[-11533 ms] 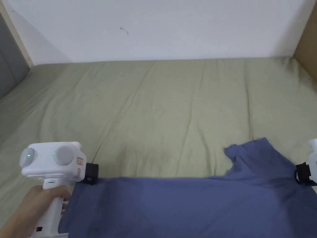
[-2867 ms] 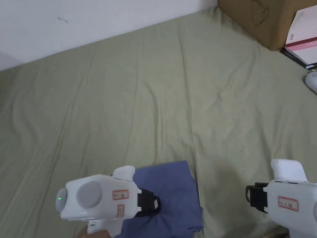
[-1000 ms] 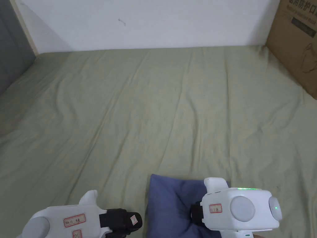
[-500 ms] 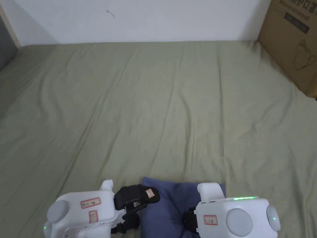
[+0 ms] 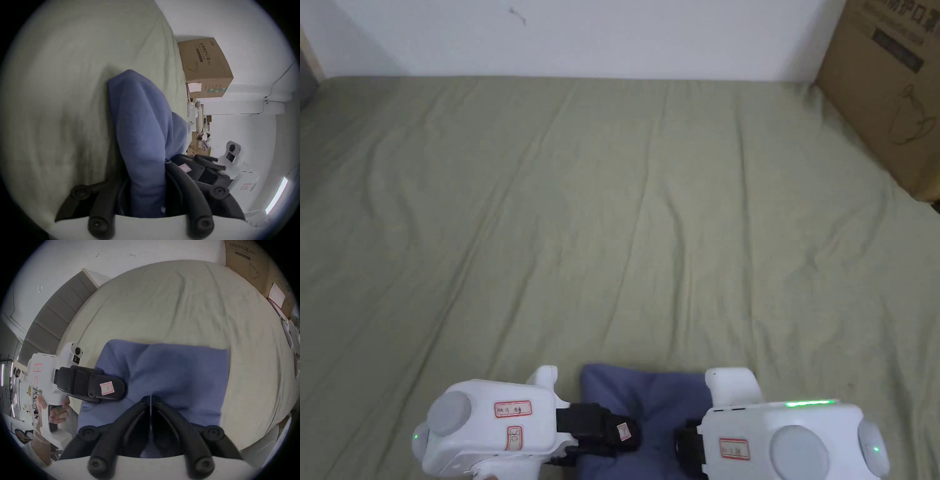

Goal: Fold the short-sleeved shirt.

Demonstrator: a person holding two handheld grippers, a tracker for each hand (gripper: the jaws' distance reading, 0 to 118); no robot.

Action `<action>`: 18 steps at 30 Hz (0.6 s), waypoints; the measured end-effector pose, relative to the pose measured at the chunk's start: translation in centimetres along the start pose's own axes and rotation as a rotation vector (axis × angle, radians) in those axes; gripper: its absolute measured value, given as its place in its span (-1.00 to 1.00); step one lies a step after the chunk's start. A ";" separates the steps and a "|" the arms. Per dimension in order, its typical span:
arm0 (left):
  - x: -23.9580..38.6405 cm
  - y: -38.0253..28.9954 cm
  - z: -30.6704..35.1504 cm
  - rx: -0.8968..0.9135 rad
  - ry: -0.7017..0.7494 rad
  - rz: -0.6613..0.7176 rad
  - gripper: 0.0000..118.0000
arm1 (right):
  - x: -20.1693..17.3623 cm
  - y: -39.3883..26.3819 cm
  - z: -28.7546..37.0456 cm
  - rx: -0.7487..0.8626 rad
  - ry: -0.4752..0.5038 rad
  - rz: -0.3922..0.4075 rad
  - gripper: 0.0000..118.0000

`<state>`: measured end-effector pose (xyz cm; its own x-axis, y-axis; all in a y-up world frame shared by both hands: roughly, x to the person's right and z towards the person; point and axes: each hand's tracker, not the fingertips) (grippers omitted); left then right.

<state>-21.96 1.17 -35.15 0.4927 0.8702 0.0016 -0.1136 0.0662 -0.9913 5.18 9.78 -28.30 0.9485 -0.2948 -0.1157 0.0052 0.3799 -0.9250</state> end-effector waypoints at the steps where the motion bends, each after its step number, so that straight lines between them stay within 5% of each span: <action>1: 0.1 0.2 0.4 -0.004 0.013 -0.005 -0.71 | -0.2 0.1 0.3 0.016 -0.008 0.010 -0.97; 10: -1.3 3.2 14.5 0.089 0.326 -0.150 -0.71 | -0.6 1.3 1.9 0.066 -0.048 0.020 -0.97; 18: -2.9 6.1 29.6 0.189 0.943 -0.181 -0.71 | -0.3 1.5 0.5 0.039 -0.071 -0.003 -0.97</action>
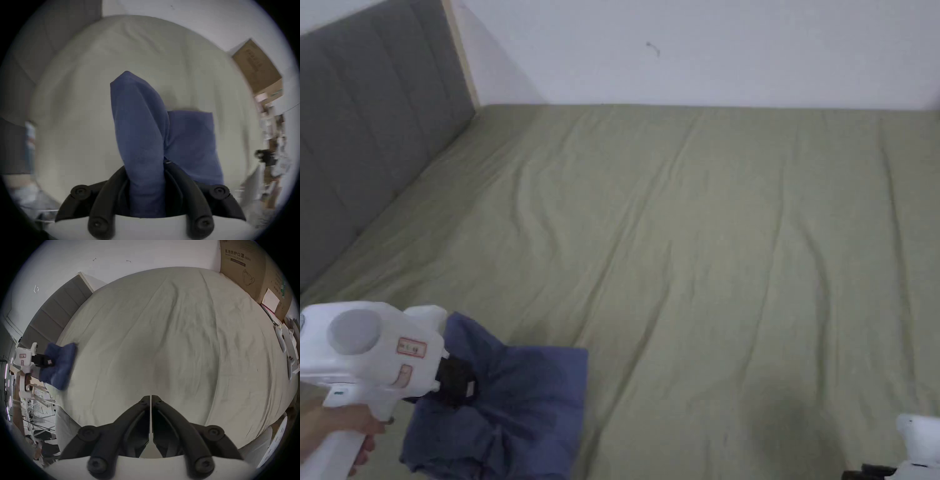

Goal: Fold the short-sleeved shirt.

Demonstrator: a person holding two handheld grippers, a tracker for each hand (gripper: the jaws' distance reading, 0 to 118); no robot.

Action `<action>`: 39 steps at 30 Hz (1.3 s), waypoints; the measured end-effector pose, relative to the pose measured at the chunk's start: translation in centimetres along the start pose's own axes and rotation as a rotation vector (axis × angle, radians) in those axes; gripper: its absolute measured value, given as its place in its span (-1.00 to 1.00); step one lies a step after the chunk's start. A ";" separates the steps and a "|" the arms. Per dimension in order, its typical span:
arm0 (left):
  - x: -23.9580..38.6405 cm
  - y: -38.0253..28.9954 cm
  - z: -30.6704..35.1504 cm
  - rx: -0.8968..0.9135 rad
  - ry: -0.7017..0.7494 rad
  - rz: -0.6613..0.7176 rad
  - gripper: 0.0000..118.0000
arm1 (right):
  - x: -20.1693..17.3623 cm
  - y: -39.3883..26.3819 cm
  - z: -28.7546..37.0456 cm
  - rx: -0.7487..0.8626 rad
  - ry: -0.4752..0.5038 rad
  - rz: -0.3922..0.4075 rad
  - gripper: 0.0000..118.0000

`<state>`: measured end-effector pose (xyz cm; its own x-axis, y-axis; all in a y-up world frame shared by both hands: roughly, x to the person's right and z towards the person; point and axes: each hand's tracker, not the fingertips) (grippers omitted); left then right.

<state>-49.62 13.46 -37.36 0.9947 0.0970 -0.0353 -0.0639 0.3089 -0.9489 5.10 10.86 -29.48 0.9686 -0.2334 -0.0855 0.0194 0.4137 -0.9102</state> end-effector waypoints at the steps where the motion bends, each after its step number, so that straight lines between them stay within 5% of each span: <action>1: -0.9 0.5 0.2 -0.029 0.101 -0.037 -0.71 | 0.0 0.0 -0.3 -0.008 -0.009 -0.001 -0.97; 5: -2.9 1.5 -1.6 -0.123 0.517 -0.262 -0.69 | -0.3 0.2 -1.2 -0.025 -0.014 -0.009 -0.97; 7: -3.3 1.7 -2.5 -0.155 0.664 -0.321 -0.51 | -0.6 0.3 -1.3 -0.029 -0.015 -0.008 -0.97; 8: -3.8 1.8 -2.9 -0.143 0.686 -0.303 -0.39 | -0.7 0.3 -1.4 -0.030 -0.014 -0.004 -0.97; 12: -5.1 2.1 -3.0 -0.074 0.664 -0.179 0.78 | -0.9 0.4 -1.7 -0.041 0.004 0.002 -0.97; 17: -2.9 1.3 0.3 0.000 0.634 -0.215 0.83 | -0.7 0.4 -1.4 -0.039 0.008 0.017 -0.97; 19: -1.4 1.0 2.1 0.023 0.642 -0.221 0.48 | -0.5 0.2 -1.0 -0.028 0.020 0.005 -0.97; 20: -0.8 0.7 2.9 0.092 0.617 -0.207 -0.03 | -0.2 0.1 -0.9 -0.024 0.029 -0.003 -0.97; 21: 0.3 0.5 4.1 0.136 0.550 -0.176 -0.79 | 0.0 0.0 -0.8 -0.022 0.034 -0.007 -0.97; 22: 1.2 0.2 5.1 0.166 0.478 -0.132 -0.94 | 0.1 -0.2 -0.7 -0.021 0.035 -0.011 -0.97; 25: 5.3 -1.8 8.1 0.310 0.245 0.004 -0.97 | 0.6 -0.6 -0.1 -0.009 0.046 -0.017 -0.97; 28: 10.2 -4.9 9.7 0.385 0.007 -0.004 -1.00 | 1.2 -0.9 1.4 0.027 0.075 -0.031 -0.97; 34: 18.5 -8.5 9.7 0.410 -0.066 -0.024 -1.00 | 2.4 -0.8 4.2 0.097 0.100 -0.030 -0.97; 39: 24.1 -9.3 10.3 0.477 0.028 -0.041 -1.00 | 3.1 -0.4 6.6 0.179 0.079 0.005 -0.97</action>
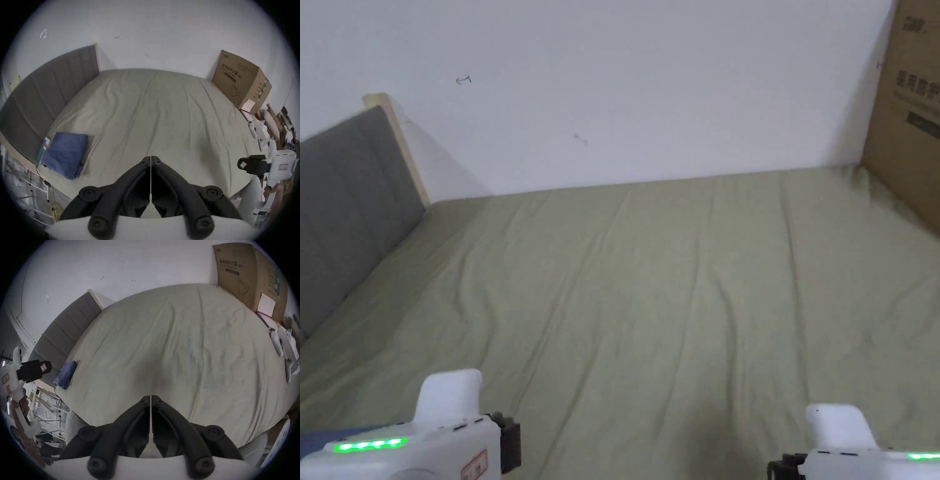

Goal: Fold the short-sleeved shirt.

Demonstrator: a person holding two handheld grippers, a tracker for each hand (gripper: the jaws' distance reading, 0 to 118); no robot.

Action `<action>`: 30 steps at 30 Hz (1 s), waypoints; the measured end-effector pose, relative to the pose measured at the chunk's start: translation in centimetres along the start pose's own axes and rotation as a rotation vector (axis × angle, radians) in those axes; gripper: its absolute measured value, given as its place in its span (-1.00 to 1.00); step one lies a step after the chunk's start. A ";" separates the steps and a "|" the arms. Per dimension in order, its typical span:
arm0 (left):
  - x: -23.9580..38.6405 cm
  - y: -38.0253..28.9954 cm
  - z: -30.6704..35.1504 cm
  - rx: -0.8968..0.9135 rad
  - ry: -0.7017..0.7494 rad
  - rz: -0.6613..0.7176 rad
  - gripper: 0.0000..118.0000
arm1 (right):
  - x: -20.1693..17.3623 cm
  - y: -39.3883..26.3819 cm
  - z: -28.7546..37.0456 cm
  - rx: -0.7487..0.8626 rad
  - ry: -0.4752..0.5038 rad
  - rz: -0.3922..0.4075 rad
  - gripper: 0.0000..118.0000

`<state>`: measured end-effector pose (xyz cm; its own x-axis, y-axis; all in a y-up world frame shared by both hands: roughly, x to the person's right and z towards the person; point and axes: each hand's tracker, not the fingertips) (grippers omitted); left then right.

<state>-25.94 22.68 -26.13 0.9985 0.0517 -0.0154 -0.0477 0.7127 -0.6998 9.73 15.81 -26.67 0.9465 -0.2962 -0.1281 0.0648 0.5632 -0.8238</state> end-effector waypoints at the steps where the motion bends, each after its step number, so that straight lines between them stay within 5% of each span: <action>1: 1.1 0.2 0.3 0.039 0.037 -0.018 -1.00 | 0.0 0.3 0.4 0.017 -0.008 0.011 -0.97; 6: 5.6 1.7 2.2 0.147 0.086 -0.032 -1.00 | -0.8 2.4 4.2 0.246 -0.085 0.013 -0.97; 12: 11.4 4.1 6.0 0.380 0.106 -0.160 -1.00 | -4.0 6.4 10.1 0.559 -0.157 0.180 -0.97; 22: 14.5 5.9 8.7 0.582 0.147 -0.098 -0.97 | -6.2 8.9 14.0 0.769 -0.261 0.233 -0.94; 26: 14.5 5.7 9.2 0.626 0.137 -0.123 -0.63 | -6.1 8.7 14.3 0.782 -0.265 0.215 -0.81; 28: 14.3 5.7 9.3 0.623 0.123 -0.124 0.32 | -6.1 8.4 14.2 0.782 -0.271 0.219 -0.31; 30: 13.9 5.3 9.3 0.629 0.079 -0.103 0.94 | -6.3 8.0 14.1 0.789 -0.299 0.237 0.37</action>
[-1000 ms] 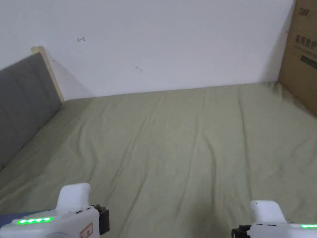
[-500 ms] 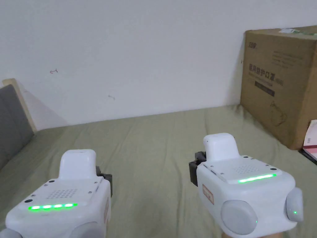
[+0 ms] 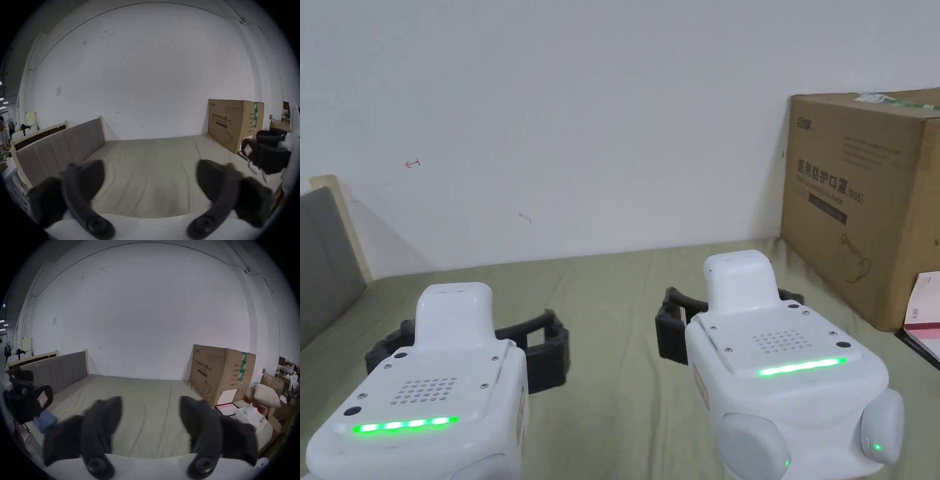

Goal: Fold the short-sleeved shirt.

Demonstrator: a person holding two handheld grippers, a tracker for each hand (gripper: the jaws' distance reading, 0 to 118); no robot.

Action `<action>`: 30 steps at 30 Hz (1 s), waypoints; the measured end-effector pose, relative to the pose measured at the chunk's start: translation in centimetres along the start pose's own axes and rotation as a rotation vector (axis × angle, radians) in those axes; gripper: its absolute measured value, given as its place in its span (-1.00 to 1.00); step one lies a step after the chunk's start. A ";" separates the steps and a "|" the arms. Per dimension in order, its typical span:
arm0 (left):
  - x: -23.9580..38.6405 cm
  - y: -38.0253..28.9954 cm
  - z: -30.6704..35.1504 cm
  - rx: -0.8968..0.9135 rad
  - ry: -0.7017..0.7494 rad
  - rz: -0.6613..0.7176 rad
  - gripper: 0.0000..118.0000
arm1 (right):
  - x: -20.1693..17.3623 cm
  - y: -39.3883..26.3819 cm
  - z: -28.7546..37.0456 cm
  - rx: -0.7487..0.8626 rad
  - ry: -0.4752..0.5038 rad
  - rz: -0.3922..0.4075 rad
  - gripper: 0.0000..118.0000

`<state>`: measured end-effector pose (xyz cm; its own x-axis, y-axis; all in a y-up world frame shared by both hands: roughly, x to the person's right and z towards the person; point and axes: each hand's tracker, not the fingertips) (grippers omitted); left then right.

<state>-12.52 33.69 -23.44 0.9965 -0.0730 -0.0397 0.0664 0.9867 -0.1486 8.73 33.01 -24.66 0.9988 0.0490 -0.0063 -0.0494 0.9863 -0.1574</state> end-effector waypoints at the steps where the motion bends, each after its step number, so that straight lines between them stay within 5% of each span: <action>1: -0.1 0.0 0.1 -0.002 0.003 0.002 1.00 | -0.1 -0.1 0.1 0.005 -0.001 0.002 0.60; 3: -0.1 -0.1 0.5 0.024 0.009 0.032 1.00 | 0.0 -0.2 0.3 0.018 0.003 -0.010 0.86; 8: -0.7 0.2 0.5 0.021 0.013 0.037 1.00 | 0.0 0.1 0.6 0.064 -0.009 -0.049 0.97; 30: -0.8 0.5 0.7 0.004 -0.012 0.022 1.00 | -0.2 0.1 0.4 0.058 -0.009 -0.033 0.98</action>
<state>-13.28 34.30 -22.80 0.9983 -0.0495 -0.0312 0.0445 0.9886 -0.1440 8.51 33.14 -24.30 0.9998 0.0178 0.0064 -0.0171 0.9948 -0.1000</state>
